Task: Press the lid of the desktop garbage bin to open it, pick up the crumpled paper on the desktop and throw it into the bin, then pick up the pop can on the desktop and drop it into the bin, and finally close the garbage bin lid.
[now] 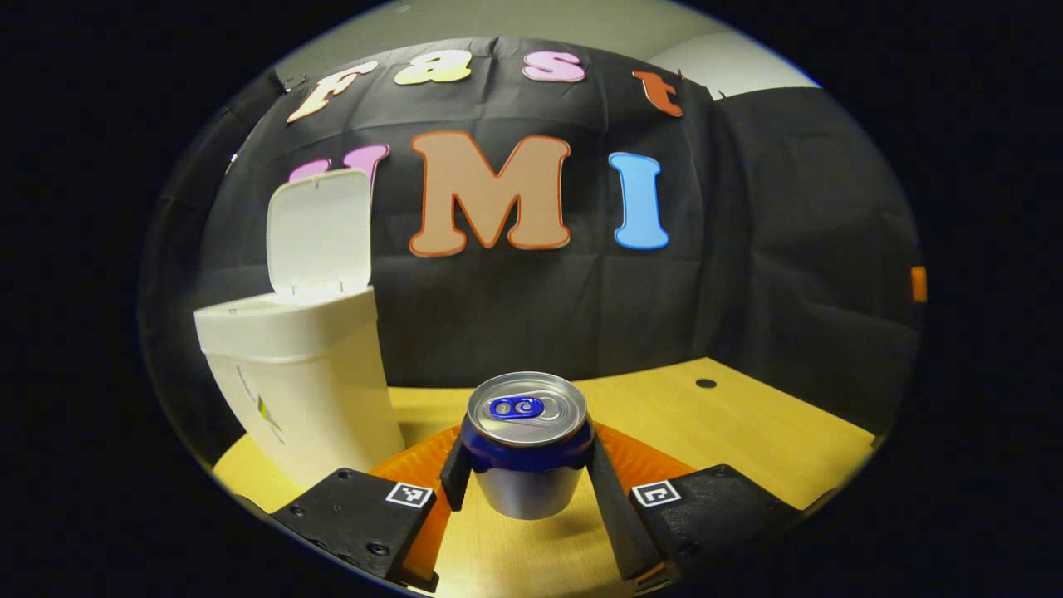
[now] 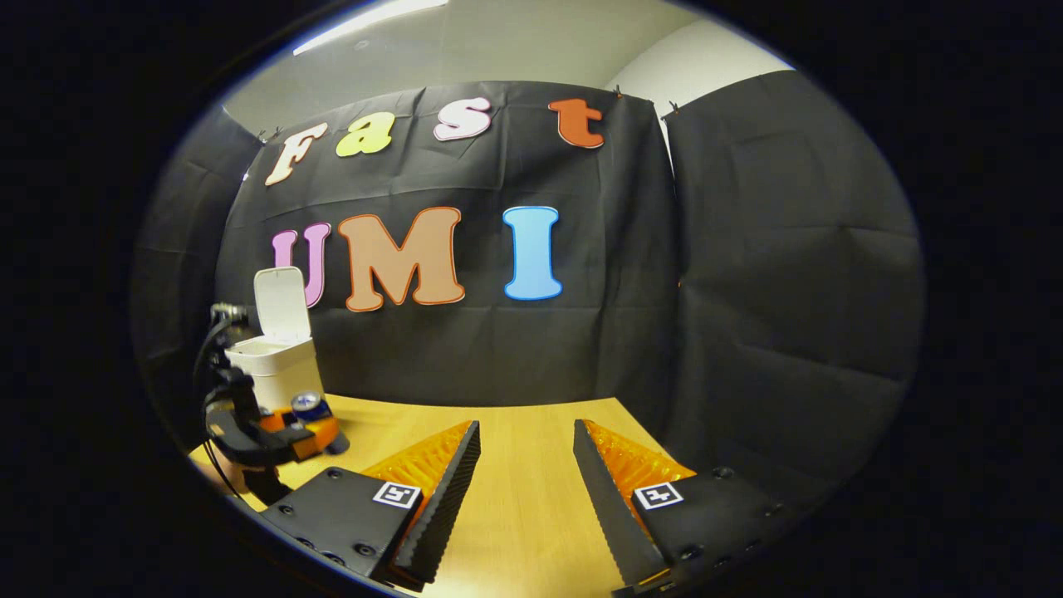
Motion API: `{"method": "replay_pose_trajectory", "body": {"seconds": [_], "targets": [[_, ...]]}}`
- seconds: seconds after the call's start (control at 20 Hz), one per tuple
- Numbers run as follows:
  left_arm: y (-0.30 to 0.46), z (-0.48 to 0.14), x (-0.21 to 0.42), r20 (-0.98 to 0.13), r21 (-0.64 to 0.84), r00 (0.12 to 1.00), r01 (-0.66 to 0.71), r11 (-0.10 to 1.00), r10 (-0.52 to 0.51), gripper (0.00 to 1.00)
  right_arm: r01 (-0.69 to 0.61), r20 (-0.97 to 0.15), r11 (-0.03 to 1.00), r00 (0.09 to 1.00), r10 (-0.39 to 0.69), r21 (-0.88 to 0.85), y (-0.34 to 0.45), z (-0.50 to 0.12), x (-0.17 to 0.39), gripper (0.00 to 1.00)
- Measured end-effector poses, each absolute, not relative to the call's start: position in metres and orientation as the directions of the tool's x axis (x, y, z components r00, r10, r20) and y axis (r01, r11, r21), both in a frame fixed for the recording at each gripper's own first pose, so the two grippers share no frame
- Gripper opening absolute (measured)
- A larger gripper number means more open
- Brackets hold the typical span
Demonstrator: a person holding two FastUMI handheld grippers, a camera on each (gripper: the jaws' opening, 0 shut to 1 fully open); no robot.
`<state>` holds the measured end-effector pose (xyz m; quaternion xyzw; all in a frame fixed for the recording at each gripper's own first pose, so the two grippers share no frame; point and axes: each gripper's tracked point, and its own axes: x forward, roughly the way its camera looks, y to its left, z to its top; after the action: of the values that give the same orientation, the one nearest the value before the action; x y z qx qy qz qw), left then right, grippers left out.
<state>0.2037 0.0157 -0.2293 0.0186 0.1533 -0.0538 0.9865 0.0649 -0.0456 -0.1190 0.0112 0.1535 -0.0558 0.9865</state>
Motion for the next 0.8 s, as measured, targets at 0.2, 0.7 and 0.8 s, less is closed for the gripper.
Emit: {"method": "replay_pose_trajectory", "body": {"seconds": [0.2,0.7,0.8], "targets": [[0.044,-0.164,0.225,-0.237,-0.003,0.970,0.063,0.998,-0.062,0.72,0.086,-0.332,0.996,0.941,-0.068,0.038,-0.026,-0.128,0.055,0.78],[0.184,-0.089,0.269,-0.174,-0.006,0.977,-0.128,0.992,0.125,0.71,0.023,-0.311,0.998,0.950,-0.006,0.054,0.019,-0.104,0.058,0.78],[0.217,-0.098,0.275,-0.200,0.004,0.965,-0.174,0.985,0.172,0.72,0.014,-0.309,0.999,0.951,0.001,0.047,0.028,-0.100,0.060,0.78]]}}
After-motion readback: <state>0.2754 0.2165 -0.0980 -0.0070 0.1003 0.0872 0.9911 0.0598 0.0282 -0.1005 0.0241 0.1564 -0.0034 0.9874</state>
